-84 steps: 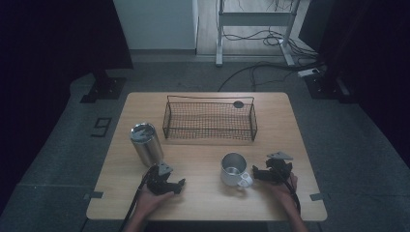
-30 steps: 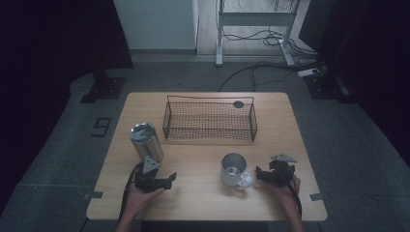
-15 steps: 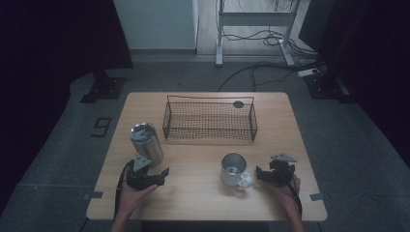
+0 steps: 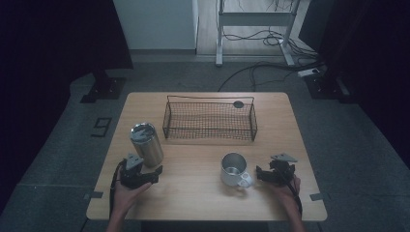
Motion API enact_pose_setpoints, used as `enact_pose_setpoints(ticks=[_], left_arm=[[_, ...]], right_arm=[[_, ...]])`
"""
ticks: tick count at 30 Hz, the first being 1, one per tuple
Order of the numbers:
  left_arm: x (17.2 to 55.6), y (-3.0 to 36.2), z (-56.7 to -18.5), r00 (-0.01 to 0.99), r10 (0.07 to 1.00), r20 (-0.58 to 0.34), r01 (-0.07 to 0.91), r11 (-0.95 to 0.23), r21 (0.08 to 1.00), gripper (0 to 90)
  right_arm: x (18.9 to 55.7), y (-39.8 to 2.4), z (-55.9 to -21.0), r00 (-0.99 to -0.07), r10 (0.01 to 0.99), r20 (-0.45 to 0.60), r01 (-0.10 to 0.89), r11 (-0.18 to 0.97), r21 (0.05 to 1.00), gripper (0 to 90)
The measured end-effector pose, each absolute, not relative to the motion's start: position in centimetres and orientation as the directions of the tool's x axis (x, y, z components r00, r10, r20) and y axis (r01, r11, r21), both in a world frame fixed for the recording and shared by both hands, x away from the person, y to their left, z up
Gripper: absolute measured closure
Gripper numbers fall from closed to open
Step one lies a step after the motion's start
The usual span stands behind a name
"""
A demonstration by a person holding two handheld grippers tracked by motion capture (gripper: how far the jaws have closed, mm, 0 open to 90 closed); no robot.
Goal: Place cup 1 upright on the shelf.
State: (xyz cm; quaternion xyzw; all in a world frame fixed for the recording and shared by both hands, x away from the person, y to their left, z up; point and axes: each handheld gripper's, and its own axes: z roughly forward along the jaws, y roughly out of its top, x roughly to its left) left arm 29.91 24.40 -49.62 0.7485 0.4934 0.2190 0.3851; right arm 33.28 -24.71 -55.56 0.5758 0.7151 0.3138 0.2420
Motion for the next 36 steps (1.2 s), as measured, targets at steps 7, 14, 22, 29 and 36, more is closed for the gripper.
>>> enact_pose_setpoints(ticks=[7,14,22,29,36], left_arm=[[29.9,25.3,-49.5,0.397,0.917,-0.041,0.559,-0.206,0.803,14.5],[30.2,25.9,-49.6,0.381,0.924,-0.041,0.562,-0.196,0.804,14.2],[30.7,26.5,-49.2,0.366,0.929,-0.056,0.564,-0.174,0.807,12.3],[31.5,27.2,-48.8,0.349,0.935,-0.067,0.562,-0.152,0.813,8.9],[32.2,27.2,-48.7,0.357,0.932,-0.067,0.563,-0.157,0.811,6.1]], right_arm=[[33.3,-24.7,-55.6,-0.219,0.976,0.015,0.672,0.139,0.728,6.2],[33.3,-24.7,-55.6,-0.217,0.976,0.014,0.672,0.139,0.728,6.3],[33.3,-24.7,-55.6,-0.213,0.977,0.016,0.672,0.135,0.728,6.6],[33.2,-24.8,-55.6,-0.21,0.978,0.015,0.671,0.133,0.73,7.4],[33.2,-24.8,-55.6,-0.209,0.978,0.014,0.67,0.133,0.73,7.6]])
